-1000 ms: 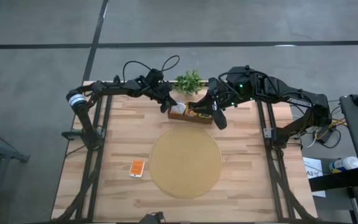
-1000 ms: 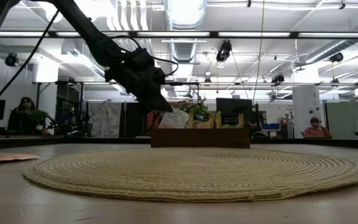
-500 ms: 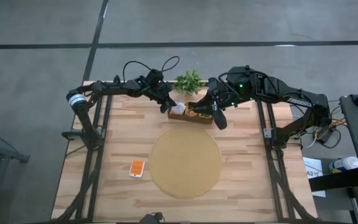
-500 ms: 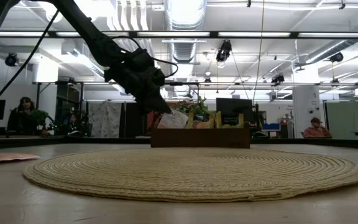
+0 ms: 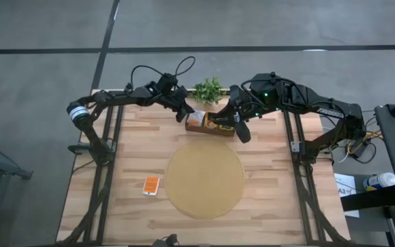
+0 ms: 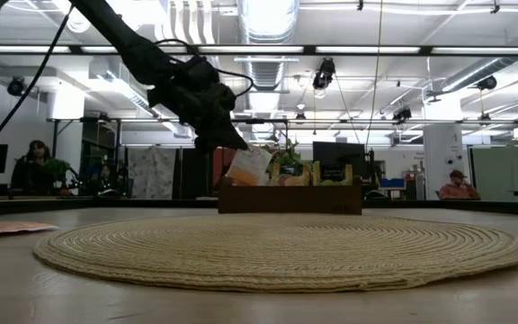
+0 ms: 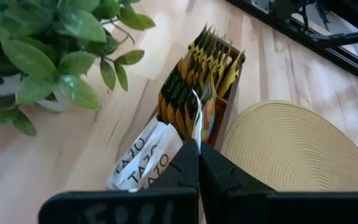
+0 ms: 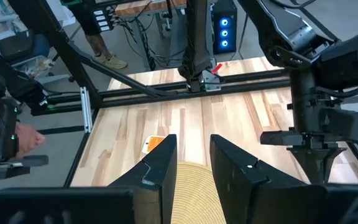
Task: Pick & Place Tea
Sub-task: Put the white tea bag into the left section of the wooden organizer
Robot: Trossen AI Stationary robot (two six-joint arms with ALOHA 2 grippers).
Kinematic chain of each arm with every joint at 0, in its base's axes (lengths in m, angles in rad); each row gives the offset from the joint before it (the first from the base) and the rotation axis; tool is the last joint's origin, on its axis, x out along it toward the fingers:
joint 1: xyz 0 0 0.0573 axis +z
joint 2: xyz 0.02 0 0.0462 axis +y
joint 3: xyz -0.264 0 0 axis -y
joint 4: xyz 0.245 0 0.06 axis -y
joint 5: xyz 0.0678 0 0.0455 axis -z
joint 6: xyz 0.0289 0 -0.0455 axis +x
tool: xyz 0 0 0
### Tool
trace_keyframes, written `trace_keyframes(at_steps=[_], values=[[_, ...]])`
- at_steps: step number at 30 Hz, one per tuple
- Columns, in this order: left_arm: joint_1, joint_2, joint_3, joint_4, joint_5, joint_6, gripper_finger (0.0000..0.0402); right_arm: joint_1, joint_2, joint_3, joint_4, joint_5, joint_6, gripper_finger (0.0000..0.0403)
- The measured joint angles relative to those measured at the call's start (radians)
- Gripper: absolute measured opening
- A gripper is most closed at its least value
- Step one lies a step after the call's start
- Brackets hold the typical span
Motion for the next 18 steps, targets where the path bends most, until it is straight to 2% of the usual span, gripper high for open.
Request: trace_keyframes(at_steps=[5,12,18], values=[[-0.003,-0.007,-0.037,0.047,-0.027,-0.035,0.0000,0.000,0.000,0.000,0.000,0.000,0.000,0.0095],[-0.006,-0.037,-0.140,0.253,-0.030,-0.137,0.0000,0.000,0.000,0.000,0.001,0.000,-0.002,0.0095],[-0.006,-0.039,-0.145,0.280,-0.041,-0.150,0.0000,0.000,0.000,0.000,0.001,0.000,-0.007,0.0095]])
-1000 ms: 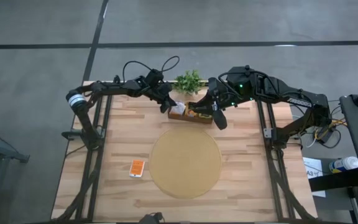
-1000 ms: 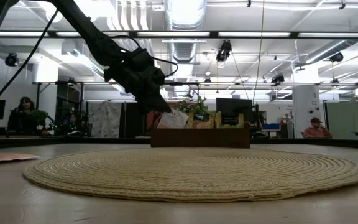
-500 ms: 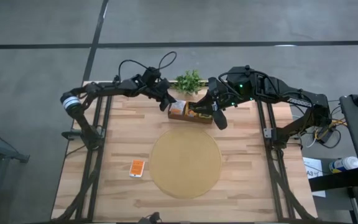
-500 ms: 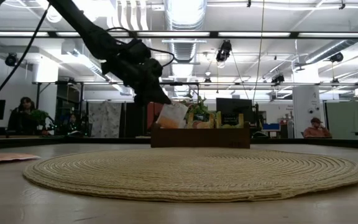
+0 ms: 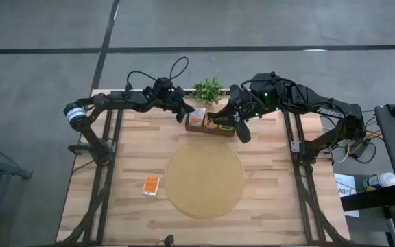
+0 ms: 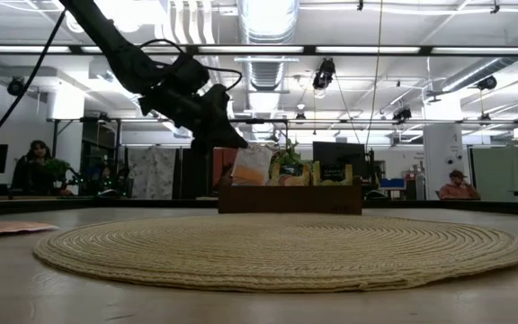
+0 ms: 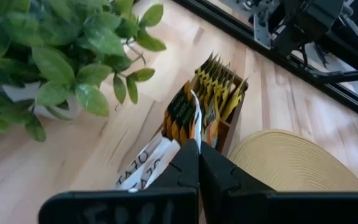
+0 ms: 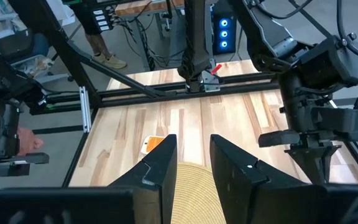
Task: Pick & Place Tea
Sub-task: Put the white tea bag into the left section of the wooden organizer
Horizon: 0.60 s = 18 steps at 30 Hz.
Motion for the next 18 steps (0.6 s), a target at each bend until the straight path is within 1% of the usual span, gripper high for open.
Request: trace_keyframes(at_steps=[3,9,16,18], values=[[-0.001,0.001,-0.010,-0.003,-0.002,-0.003,0.0000,0.000,0.000,0.000,0.000,0.000,0.000,0.0095],[-0.002,0.002,-0.062,0.046,-0.010,-0.031,0.0000,0.000,0.000,0.000,0.000,0.000,0.000,0.0095],[-0.006,0.003,-0.118,0.181,-0.009,-0.090,0.0000,0.001,0.000,0.000,0.000,0.000,0.000,0.0095],[-0.006,0.003,-0.119,0.188,-0.010,-0.091,0.0000,0.001,0.000,0.000,0.000,0.000,0.001,0.0095]])
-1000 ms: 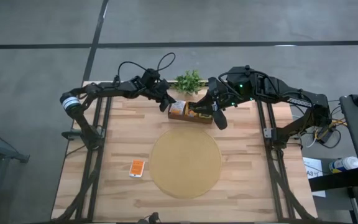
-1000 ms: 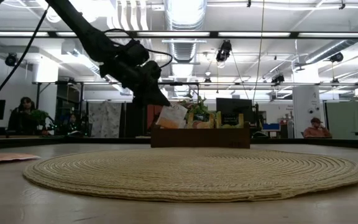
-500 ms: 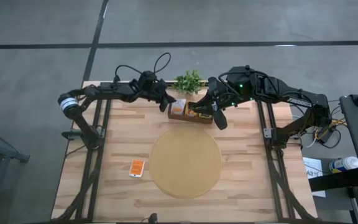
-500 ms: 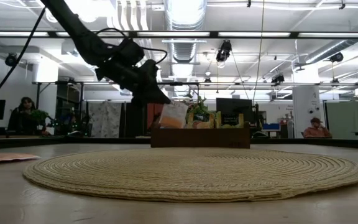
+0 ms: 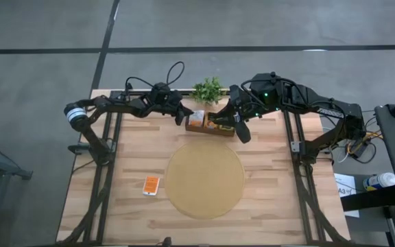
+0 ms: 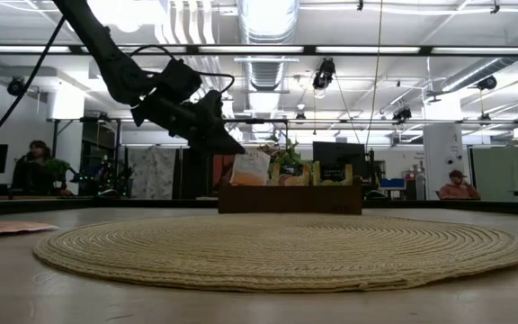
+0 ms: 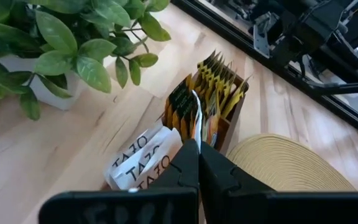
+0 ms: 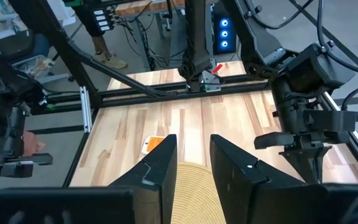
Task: Pick & Place Tea
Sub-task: Put the white tea bag into the left section of the wooden organizer
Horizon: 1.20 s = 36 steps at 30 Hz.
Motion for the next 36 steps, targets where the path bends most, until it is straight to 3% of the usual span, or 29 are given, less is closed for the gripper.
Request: trace_keyframes(at_steps=[13,25,30,36], values=[[0.000,0.001,-0.028,-0.029,-0.045,-0.006,0.0002,0.000,0.000,0.000,0.000,0.000,0.010,0.0095],[0.000,0.001,-0.039,-0.028,-0.044,-0.017,0.0110,0.000,0.000,0.000,0.005,0.000,0.010,0.0095],[0.000,0.000,-0.039,-0.029,-0.034,-0.072,0.0119,0.000,0.000,0.000,0.006,0.000,0.010,0.0095],[-0.001,-0.069,-0.039,-0.037,0.076,-0.084,0.0119,0.000,0.000,0.000,0.006,0.000,0.010,0.0095]])
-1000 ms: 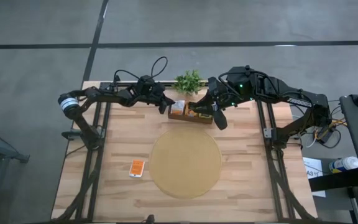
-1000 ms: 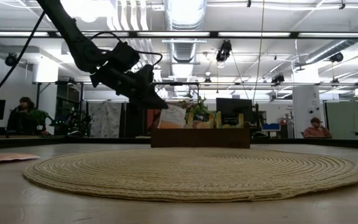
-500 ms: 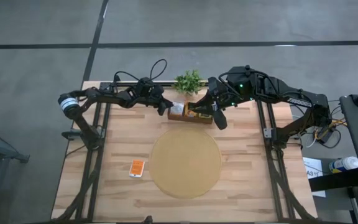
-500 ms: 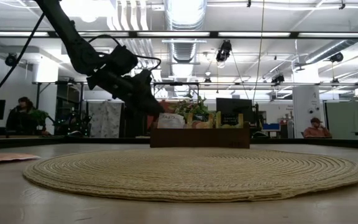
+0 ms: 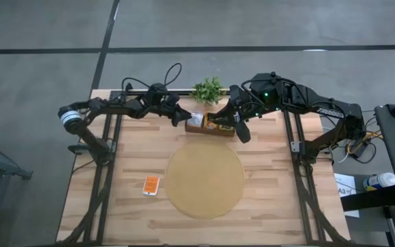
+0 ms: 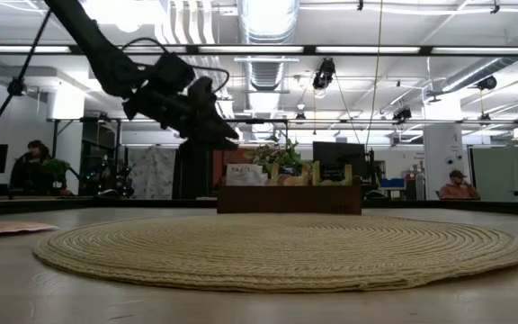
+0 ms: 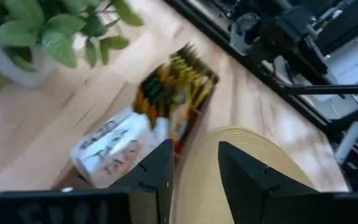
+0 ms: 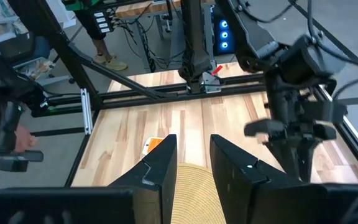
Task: Pick & Place Tea
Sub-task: Put the white tea bag into the left section of the wooden organizer
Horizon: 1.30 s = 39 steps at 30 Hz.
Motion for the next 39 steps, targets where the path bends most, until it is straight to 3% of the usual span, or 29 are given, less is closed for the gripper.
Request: trace_keyframes(at_steps=[11,18,23,31,39], values=[[-0.069,-0.356,-0.118,-0.211,0.003,-0.020,0.0118,0.000,0.000,0.000,-0.001,0.000,0.000,0.0095],[-0.299,-0.615,-0.271,-0.271,-0.079,-0.105,0.0116,0.000,0.000,0.000,-0.001,0.000,0.000,0.0095],[-0.484,-0.735,-0.292,-0.360,-0.120,-0.103,0.0116,0.000,0.000,0.000,-0.002,0.000,0.000,0.0095],[-0.796,-0.779,-0.201,-0.809,-0.320,-0.081,0.0116,0.000,0.000,0.000,-0.002,0.000,0.000,0.0095],[-1.046,-0.711,-0.111,-0.915,-0.551,-0.125,0.0116,0.000,0.000,0.000,-0.002,0.001,0.019,0.0095]])
